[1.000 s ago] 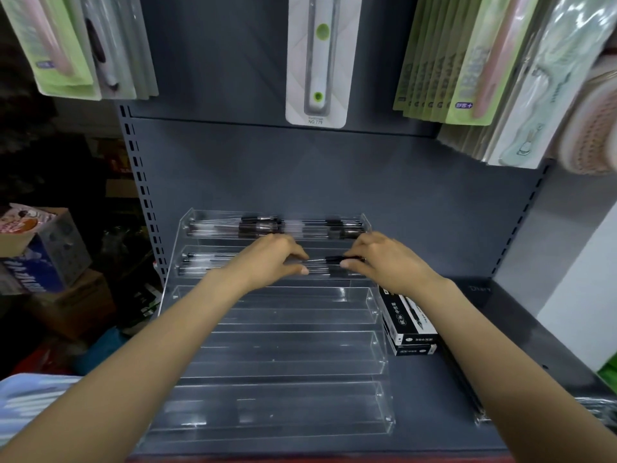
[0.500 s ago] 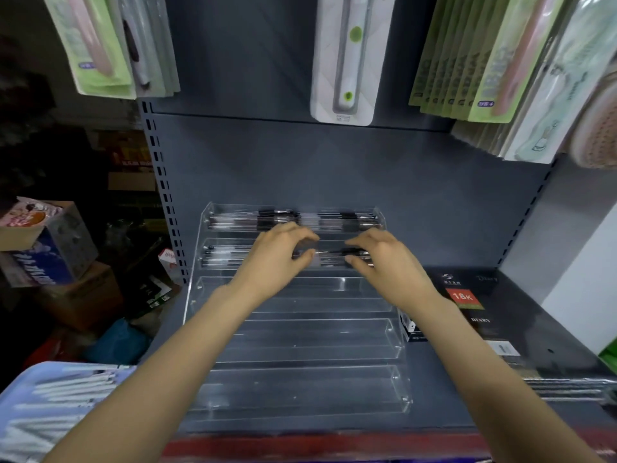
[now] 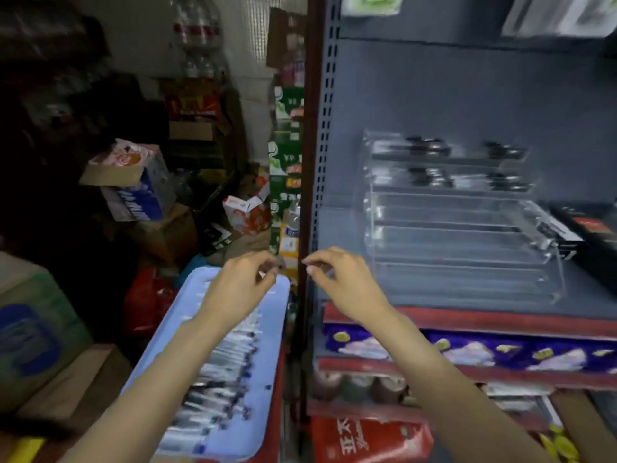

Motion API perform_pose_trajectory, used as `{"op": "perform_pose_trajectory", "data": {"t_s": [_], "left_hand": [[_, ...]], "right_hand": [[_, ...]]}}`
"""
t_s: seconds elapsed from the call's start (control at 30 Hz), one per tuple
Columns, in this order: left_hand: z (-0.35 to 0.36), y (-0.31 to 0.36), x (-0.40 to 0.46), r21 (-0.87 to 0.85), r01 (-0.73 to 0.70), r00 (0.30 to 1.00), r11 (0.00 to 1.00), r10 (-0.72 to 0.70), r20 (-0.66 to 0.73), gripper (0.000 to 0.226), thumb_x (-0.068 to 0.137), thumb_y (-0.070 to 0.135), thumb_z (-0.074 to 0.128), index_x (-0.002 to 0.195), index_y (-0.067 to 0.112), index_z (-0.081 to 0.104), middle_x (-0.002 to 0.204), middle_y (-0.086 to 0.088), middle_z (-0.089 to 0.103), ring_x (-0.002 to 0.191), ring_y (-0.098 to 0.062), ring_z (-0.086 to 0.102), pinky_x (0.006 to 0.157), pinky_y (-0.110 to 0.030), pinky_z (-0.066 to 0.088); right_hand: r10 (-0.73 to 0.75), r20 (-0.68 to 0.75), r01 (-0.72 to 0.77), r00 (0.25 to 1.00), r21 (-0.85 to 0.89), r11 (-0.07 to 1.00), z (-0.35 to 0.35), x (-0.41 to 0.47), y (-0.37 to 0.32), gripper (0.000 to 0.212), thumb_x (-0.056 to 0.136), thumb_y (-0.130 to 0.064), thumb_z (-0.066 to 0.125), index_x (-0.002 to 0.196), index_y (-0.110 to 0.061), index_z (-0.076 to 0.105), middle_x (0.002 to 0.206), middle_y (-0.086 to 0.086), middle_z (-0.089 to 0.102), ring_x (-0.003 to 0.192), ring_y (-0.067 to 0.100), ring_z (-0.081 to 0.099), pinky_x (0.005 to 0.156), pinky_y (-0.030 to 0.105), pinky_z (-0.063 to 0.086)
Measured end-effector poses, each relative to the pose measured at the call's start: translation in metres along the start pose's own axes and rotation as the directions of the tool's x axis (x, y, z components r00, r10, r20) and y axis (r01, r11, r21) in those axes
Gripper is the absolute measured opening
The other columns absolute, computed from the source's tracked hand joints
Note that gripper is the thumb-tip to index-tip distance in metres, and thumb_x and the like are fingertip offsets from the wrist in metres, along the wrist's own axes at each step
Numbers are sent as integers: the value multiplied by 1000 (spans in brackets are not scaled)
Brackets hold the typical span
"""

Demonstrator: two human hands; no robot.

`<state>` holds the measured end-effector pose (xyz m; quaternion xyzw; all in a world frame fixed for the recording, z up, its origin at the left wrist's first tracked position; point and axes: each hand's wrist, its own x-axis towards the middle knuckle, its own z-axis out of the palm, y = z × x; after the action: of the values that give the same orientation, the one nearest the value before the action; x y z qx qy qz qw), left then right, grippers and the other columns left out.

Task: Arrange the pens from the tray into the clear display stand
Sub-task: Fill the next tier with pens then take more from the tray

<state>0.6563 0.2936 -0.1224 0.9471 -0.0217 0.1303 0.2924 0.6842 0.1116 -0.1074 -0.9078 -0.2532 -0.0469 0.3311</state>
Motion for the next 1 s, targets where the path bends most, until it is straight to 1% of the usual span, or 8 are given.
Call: {"op": "perform_pose_trajectory", "data": {"t_s": [0.07,0.13,0.23,0.4,0.5,0.57,0.73,1.0], "left_hand": [[-15,-45,-30,0,69,995,998,-69,73,17,91,15,56,105,13,66,94,-7,68,81,-23,62,74,-30,48],[-26,-87,-58,3,132,981,991,-131,143,16,90,14,57,104,12,66,93,-7,68,78,-22,61,70,-26,43],[-31,-141,-88,42,161,960,986,-166,226,16,91,14,56,103,13,66,100,-7,68,89,-26,63,73,-27,43],[-18,-197,-122,136,141,924,981,-179,338,29,93,14,53,121,8,59,123,-14,57,109,-31,57,91,-34,43],[-10,-219,-135,154,91,902,984,-147,407,35,94,17,52,128,11,53,133,-9,50,113,-27,55,95,-37,46],[-6,-229,-140,161,56,894,985,-122,432,38,94,20,52,132,15,50,138,-5,47,123,-26,50,98,-39,45],[4,-241,-150,106,94,900,990,-131,417,39,93,19,55,132,17,51,135,-5,50,121,-26,49,98,-39,43],[12,-238,-139,103,117,944,988,-143,296,22,92,20,57,112,14,61,114,-6,59,105,-26,55,88,-38,46]], "right_hand": [[25,92,-26,995,17,1000,48,-10,-28,22,93,-18,53,109,-13,67,97,2,61,92,21,61,81,29,44],[58,222,-63,973,15,998,91,-20,-48,25,96,-16,49,115,-9,64,110,6,62,99,23,60,84,28,42],[142,345,-139,928,-32,990,146,-33,-63,28,99,-17,45,123,-8,58,123,10,57,108,25,55,96,32,42],[247,405,-183,881,-190,965,209,-47,-67,34,99,-19,45,132,-14,50,127,13,48,102,25,53,92,41,46],[300,395,-186,869,-300,935,230,-50,-67,34,97,-19,48,130,-15,51,129,13,45,116,29,48,92,44,47],[335,387,-192,859,-363,912,238,-52,-67,30,96,-16,49,126,-13,53,127,14,46,116,31,47,89,44,48],[345,377,-171,859,-425,889,243,-58,-66,26,94,-7,47,119,-10,52,121,13,46,113,31,46,80,41,45],[343,370,-137,863,-483,865,250,-57,-67,20,91,0,45,109,-5,51,110,14,51,105,31,49,74,41,44]]}}
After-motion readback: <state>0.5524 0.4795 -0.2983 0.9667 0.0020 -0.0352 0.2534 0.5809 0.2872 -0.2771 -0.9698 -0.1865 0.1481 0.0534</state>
